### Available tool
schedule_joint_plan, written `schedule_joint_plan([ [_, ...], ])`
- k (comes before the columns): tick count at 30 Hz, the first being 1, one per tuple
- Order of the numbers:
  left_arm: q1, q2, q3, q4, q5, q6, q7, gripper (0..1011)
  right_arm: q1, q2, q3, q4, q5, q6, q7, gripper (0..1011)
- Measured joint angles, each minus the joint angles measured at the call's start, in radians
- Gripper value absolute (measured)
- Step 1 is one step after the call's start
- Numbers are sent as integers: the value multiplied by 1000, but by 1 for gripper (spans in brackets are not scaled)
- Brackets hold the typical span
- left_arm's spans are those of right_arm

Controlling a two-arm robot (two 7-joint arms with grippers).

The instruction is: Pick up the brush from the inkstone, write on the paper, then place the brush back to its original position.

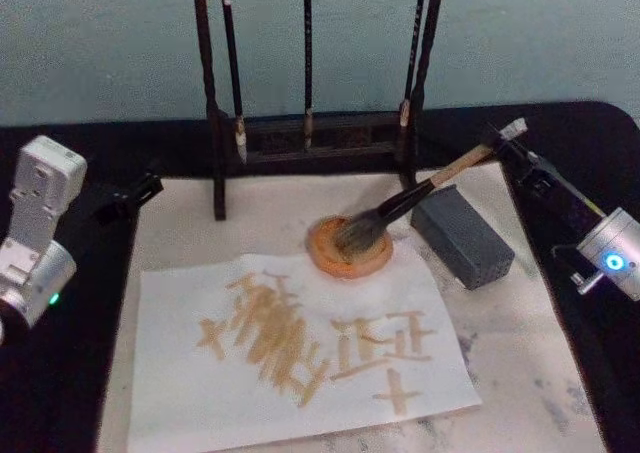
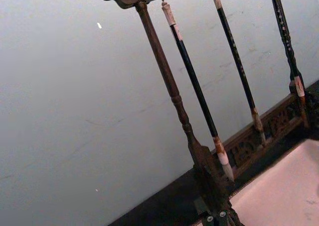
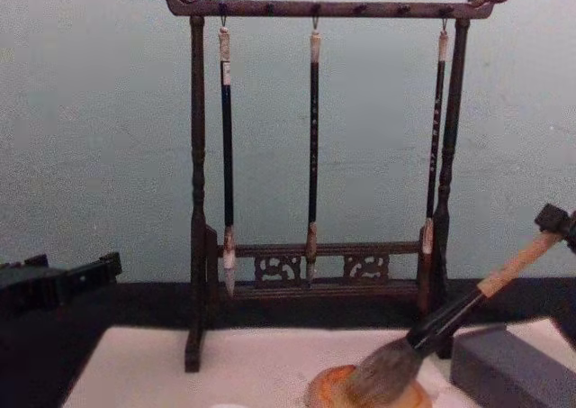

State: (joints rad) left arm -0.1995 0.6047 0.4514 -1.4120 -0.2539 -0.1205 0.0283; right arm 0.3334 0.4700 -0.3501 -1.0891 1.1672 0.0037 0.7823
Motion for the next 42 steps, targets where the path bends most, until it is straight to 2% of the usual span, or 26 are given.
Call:
schedule_joint_plan([
  [8, 0, 0, 0, 0, 0, 0, 0, 1002, 14, -12, 7, 50, -7, 6, 4, 165],
  [28, 0, 0, 0, 0, 0, 0, 0, 1002, 30, -30, 23, 125, -24, 24, 12, 165],
  [42, 0, 0, 0, 0, 0, 0, 0, 1002, 31, -29, 24, 129, -30, 28, 5, 165],
])
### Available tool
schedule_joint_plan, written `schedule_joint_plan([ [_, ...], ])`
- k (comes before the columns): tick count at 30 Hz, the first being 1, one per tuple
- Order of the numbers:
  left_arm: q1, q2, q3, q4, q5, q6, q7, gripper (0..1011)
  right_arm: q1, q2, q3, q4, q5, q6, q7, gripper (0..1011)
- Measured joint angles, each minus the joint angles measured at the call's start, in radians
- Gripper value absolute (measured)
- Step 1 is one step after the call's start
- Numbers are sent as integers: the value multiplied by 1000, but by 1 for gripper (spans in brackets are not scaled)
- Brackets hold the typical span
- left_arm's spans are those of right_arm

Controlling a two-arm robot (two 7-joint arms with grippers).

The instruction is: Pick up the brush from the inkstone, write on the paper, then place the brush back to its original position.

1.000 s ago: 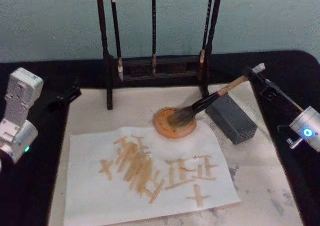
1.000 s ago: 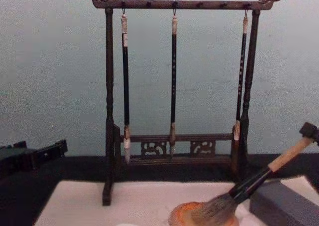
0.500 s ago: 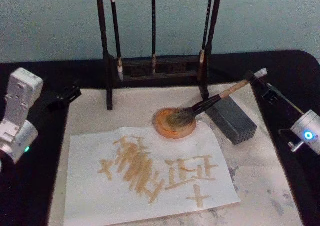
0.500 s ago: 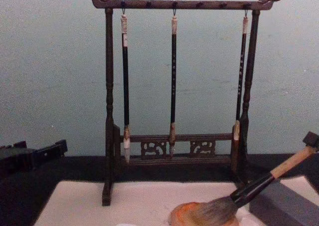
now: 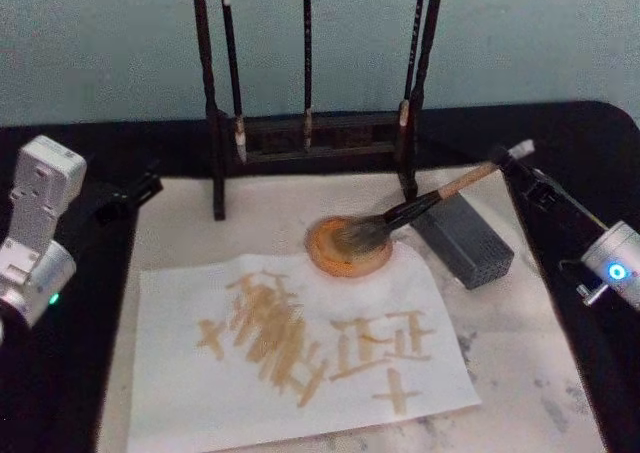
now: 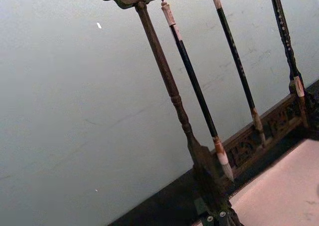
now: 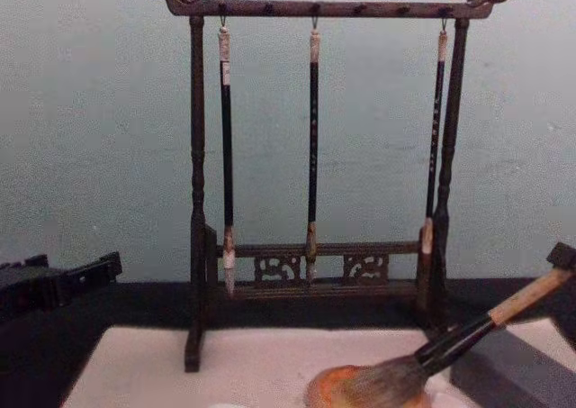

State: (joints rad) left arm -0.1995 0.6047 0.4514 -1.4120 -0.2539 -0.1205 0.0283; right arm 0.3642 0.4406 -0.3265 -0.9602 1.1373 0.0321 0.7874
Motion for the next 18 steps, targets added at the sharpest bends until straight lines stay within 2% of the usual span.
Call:
schedule_joint_plan([
  [4, 0, 0, 0, 0, 0, 0, 0, 1002, 0, 0, 0, -1, 0, 0, 0, 164],
  [6, 0, 0, 0, 0, 0, 0, 0, 1002, -1, 0, -1, -1, -1, -1, 0, 202],
  [8, 0, 0, 0, 0, 0, 0, 0, 1002, -1, 0, -1, -1, -1, -1, 0, 300],
  [9, 0, 0, 0, 0, 0, 0, 0, 1002, -1, 0, -1, -1, -1, -1, 0, 300],
  [11, 0, 0, 0, 0, 0, 0, 0, 1002, -8, 4, 2, -16, -2, -3, -1, 418],
  [14, 0, 0, 0, 0, 0, 0, 0, 1002, -16, 10, 5, -35, -7, -6, -8, 484],
  [15, 0, 0, 0, 0, 0, 0, 0, 1000, -21, 14, 7, -47, -10, -6, -13, 550],
  [17, 0, 0, 0, 0, 0, 0, 0, 1002, -26, 20, 9, -62, -16, -7, -23, 583],
  [18, 0, 0, 0, 0, 0, 0, 0, 1002, -27, 22, 9, -66, -18, -7, -26, 644],
])
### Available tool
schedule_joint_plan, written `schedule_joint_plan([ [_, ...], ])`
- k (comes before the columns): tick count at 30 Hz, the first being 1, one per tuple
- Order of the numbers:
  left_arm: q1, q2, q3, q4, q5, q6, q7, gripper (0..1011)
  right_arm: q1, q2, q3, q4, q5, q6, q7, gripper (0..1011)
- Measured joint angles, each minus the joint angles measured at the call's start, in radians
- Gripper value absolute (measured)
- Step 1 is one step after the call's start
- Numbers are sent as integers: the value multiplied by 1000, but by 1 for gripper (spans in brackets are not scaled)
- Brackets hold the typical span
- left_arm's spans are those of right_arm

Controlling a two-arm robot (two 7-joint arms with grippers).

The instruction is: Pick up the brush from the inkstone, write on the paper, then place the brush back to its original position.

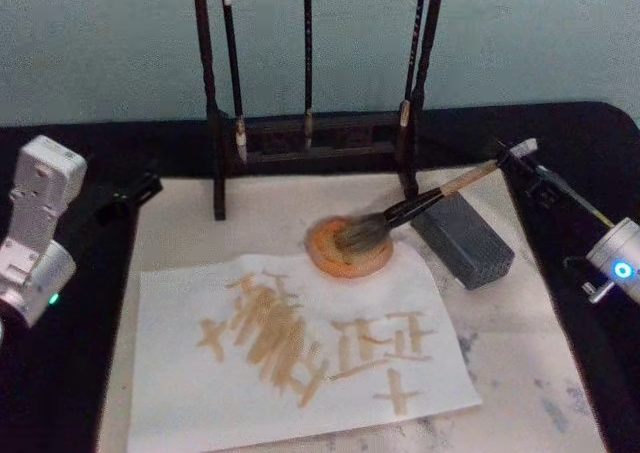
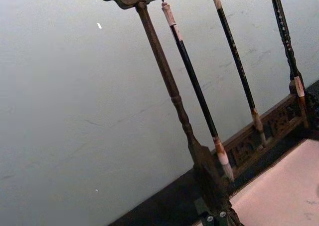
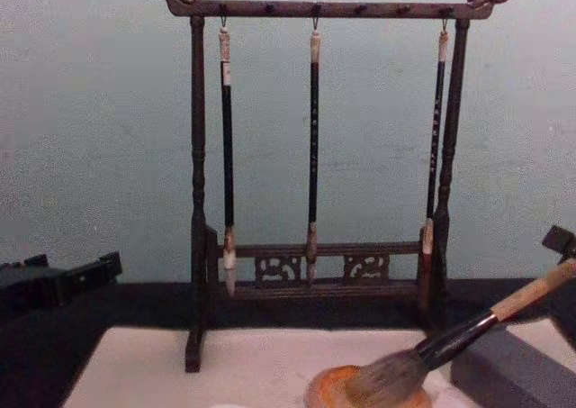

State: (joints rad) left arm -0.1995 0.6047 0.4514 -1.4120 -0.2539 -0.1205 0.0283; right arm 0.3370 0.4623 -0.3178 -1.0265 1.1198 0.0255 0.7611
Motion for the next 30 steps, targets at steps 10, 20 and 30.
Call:
schedule_joint_plan([
  [10, 0, 0, 0, 0, 0, 0, 0, 1002, -16, 25, 3, -43, -23, 2, -39, 935],
  [20, 0, 0, 0, 0, 0, 0, 0, 1002, -36, 52, 11, -83, -46, 2, -74, 1008],
  [30, 0, 0, 0, 0, 0, 0, 0, 1002, -53, 67, 20, -98, -60, 3, -102, 1008],
])
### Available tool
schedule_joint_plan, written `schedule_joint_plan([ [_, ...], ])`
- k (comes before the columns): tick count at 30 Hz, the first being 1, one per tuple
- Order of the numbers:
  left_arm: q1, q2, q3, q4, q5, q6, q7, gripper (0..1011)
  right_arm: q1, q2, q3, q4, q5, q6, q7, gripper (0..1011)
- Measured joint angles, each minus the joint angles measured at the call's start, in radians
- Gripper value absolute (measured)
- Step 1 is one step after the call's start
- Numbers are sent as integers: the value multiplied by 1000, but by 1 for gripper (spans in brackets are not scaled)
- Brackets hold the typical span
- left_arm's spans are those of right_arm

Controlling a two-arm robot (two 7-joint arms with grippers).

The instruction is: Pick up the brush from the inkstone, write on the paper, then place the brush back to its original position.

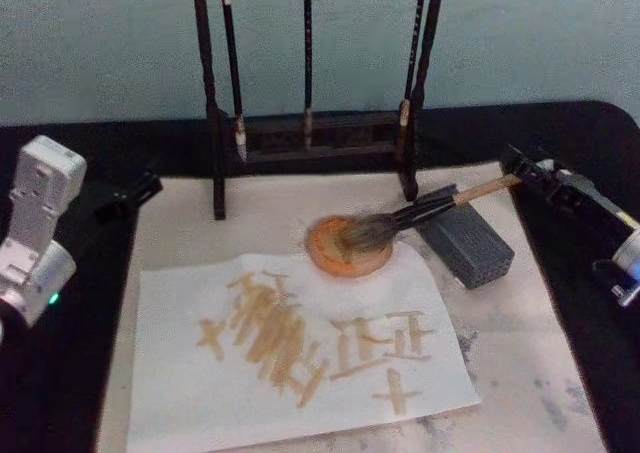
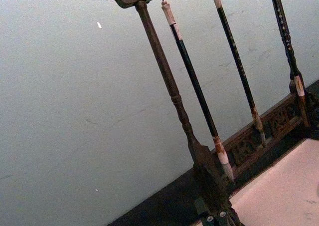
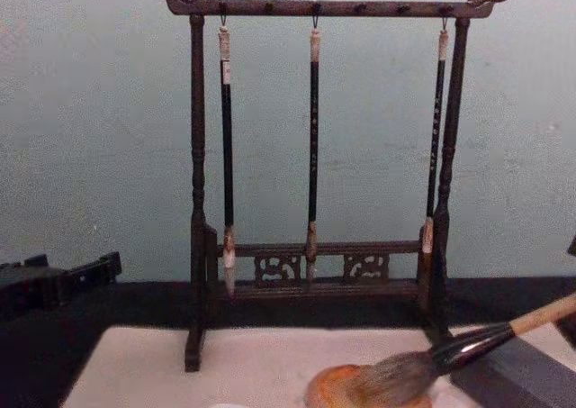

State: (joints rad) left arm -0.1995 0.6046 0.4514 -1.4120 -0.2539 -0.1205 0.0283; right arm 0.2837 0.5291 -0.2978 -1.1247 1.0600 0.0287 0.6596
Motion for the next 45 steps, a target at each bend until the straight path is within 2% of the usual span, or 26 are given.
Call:
schedule_joint_plan([
  [12, 0, 0, 0, 0, 0, 0, 0, 1002, -36, 26, 25, -36, -20, -3, -37, 1008],
  [36, 0, 0, 0, 0, 0, 0, 0, 1000, -89, 66, 71, -103, -35, -15, -56, 1008],
  [45, 0, 0, 0, 0, 0, 0, 0, 1002, -125, 88, 87, -162, -58, -32, -79, 1008],
])
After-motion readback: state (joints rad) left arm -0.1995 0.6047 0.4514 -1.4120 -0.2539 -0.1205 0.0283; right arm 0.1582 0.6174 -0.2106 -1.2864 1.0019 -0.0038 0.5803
